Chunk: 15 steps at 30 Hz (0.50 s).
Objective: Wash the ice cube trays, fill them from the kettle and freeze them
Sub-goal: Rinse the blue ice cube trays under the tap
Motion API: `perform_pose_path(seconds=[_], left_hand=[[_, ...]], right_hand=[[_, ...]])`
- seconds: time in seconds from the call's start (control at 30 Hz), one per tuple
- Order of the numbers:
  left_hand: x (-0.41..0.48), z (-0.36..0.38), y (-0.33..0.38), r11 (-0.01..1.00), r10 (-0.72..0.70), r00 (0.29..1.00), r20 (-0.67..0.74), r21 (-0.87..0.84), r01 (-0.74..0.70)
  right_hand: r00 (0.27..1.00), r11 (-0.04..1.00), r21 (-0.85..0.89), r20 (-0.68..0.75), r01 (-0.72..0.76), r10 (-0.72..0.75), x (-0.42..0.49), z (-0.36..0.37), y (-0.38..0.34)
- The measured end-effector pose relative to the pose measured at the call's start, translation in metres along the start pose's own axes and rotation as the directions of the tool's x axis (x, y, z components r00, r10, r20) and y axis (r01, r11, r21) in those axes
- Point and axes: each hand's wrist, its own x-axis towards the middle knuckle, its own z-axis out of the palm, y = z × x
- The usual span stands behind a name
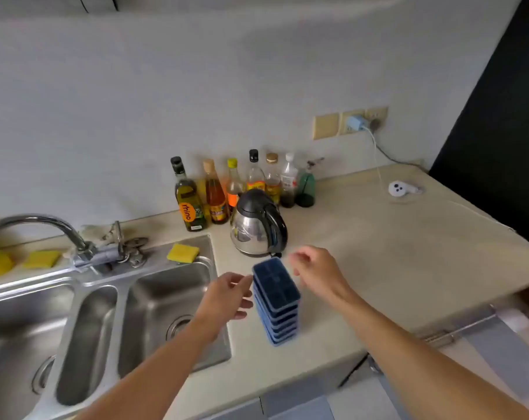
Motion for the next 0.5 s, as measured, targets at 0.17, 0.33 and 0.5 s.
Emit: perform_pose_path(seconds=[0.17, 0.33, 0.5], left_hand=[[0.011, 0.035, 0.004, 0.995, -0.099, 0.994, -0.05, 0.016, 0.1], [0.007, 0.039, 0.004, 0.994, -0.106, 0.99, -0.098, -0.003, 0.106], [-0.001, 0.01, 0.003, 0.998, -0.04, 0.996, -0.083, -0.052, 0.036]], right_hand=[[0.996, 0.974, -0.227, 0.079, -0.017, 0.035, 0.023, 0.003, 0.025], [0.993, 0.975, -0.219, 0.121, 0.029, -0.002, 0.022, 0.015, 0.028], [0.989, 0.978, -0.182, 0.121, 0.105, -0.084, 0.016, 0.03, -0.005]])
